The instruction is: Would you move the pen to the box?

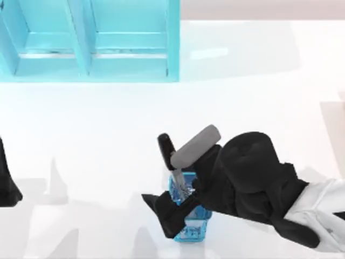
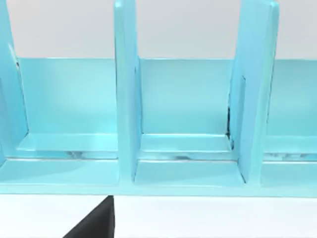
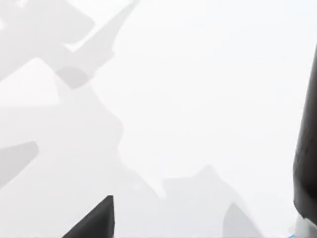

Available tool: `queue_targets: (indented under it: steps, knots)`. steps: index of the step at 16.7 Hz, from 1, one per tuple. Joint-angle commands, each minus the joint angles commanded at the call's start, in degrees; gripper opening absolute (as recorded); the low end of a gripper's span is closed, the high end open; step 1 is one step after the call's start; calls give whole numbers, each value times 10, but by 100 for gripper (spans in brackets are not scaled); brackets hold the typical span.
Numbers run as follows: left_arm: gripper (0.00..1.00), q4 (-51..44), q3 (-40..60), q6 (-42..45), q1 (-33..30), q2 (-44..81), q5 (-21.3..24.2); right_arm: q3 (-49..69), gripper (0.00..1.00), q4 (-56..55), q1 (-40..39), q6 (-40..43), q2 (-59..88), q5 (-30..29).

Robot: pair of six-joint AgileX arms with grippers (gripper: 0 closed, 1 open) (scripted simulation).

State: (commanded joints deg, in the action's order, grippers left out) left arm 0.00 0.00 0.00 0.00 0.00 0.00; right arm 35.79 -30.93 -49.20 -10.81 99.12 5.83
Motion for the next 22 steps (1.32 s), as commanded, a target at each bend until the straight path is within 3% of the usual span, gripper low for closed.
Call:
queue_targets:
  steps: [6, 17, 22]
  knots:
    - [100, 0, 0, 0, 0, 0, 0, 0, 2, 0, 0, 0, 0, 0]
    - [100, 0, 0, 0, 0, 0, 0, 6, 0, 7, 3, 1, -9, 7]
    - [100, 0, 0, 0, 0, 0, 0, 29, 0, 130, 67, 40, -87, 69]
